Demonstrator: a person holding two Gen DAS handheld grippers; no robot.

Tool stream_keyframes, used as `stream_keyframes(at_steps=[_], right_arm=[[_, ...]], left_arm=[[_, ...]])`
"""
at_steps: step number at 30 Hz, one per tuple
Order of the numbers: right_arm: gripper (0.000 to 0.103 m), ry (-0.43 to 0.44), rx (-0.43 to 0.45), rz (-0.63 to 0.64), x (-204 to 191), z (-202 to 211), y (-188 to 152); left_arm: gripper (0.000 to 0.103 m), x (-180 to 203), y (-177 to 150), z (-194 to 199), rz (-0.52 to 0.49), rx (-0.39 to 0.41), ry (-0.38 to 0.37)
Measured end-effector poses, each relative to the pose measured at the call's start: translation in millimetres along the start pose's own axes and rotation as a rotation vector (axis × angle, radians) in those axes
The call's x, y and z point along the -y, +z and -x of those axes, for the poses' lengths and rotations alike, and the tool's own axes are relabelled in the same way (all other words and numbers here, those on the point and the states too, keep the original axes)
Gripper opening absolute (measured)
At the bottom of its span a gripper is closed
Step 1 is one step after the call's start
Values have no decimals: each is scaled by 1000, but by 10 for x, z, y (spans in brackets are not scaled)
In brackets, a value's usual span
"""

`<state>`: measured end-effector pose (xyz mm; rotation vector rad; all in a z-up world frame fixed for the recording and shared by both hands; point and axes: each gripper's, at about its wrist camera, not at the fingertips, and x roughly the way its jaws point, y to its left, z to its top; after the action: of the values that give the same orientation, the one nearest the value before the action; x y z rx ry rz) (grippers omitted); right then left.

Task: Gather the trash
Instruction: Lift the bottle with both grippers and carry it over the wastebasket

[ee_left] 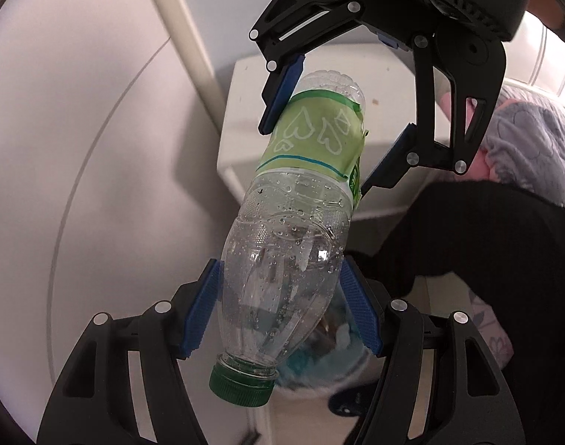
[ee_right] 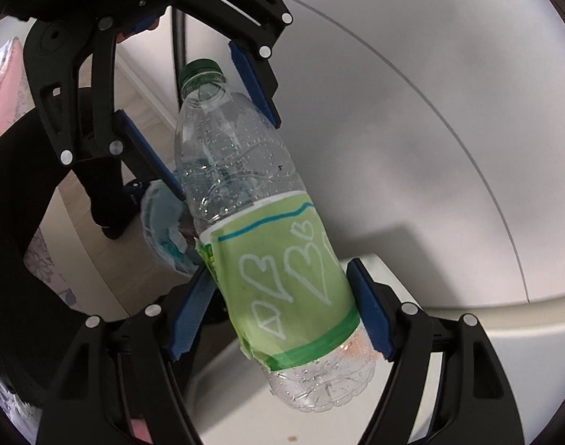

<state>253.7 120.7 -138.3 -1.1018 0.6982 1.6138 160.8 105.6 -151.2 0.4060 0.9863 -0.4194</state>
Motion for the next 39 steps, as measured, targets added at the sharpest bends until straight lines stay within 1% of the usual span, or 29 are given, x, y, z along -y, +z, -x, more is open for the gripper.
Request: stream_keyframes(at_steps=[7, 11, 16, 17, 21, 24, 28, 34, 35, 39], right_arm=[[70, 75, -10, 41, -263, -426, 263], [70, 108, -24, 62, -400, -698, 351], [70, 141, -54, 58, -468, -1118, 310], [70, 158, -65, 59, -501, -1252, 280], [70, 198, -90, 63, -582, -1536, 250], [70, 222, -105, 62, -606, -1708, 219], [70, 229, -124, 60, -630, -1908, 202], [70, 246, -160, 48, -603, -2155, 175], [70, 248, -165, 44, -602, -2200, 164], [70, 245, -199, 46, -676, -2376, 138]], left_arm=[[63, -13, -564, -150, 79, -34, -25], [63, -36, -817, -359, 121, -49, -54], [63, -33, -1114, -701, 173, -61, -84], [63, -17, -1170, -788, 182, -62, -94], [63, 36, -1375, -1085, 213, -74, -139], [63, 66, -1470, -1271, 219, -88, -170], [63, 18, -1578, -1487, 229, -94, -202], [63, -47, -1666, -1752, 240, -87, -242], [63, 25, -1682, -1827, 243, -85, -245], [63, 63, -1771, -2059, 239, -92, -266]])
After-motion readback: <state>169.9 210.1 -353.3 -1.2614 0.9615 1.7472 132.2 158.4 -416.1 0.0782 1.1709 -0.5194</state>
